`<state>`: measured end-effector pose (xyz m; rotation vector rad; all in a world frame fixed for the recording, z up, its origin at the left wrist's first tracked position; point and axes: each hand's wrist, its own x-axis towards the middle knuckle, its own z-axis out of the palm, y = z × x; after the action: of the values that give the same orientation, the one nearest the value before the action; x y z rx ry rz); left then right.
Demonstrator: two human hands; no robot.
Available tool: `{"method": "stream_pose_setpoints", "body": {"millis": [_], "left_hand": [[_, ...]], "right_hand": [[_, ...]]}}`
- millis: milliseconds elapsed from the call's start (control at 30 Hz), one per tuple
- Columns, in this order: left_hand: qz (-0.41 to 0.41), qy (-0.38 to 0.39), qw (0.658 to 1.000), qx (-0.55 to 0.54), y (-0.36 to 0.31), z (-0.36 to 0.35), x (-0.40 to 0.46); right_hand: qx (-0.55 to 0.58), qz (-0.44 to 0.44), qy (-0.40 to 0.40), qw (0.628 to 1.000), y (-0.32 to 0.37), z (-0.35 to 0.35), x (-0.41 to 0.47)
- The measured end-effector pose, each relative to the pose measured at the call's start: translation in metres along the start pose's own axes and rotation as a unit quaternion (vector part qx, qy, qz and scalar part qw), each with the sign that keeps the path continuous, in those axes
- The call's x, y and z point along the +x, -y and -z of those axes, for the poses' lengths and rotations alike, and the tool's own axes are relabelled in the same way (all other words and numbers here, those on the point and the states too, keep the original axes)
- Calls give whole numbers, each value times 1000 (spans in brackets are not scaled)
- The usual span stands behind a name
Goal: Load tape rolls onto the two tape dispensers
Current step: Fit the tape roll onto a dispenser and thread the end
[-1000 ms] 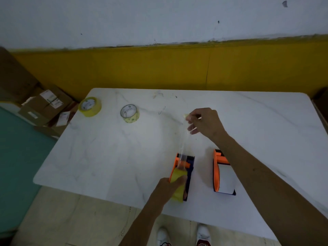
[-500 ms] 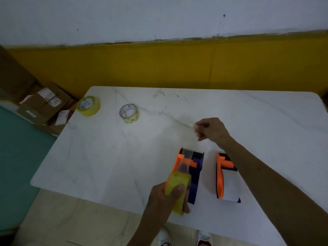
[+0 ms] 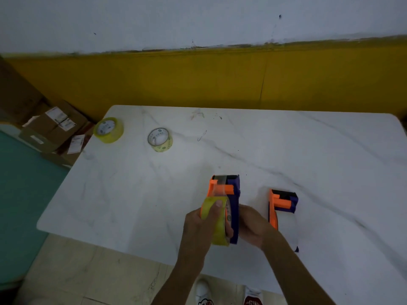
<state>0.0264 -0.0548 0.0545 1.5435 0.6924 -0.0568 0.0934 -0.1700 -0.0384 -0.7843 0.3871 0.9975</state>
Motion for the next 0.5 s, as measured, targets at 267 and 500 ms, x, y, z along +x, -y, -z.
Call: {"method": "stream_pose_setpoints", "body": {"millis": [267, 500], "left_hand": [[45, 5, 995, 89, 32, -8, 31], [59, -34, 986, 153, 46, -12, 44]], "right_hand": [[121, 47, -134, 982, -60, 6, 5], [-142, -34, -298, 943, -57, 14, 4]]}}
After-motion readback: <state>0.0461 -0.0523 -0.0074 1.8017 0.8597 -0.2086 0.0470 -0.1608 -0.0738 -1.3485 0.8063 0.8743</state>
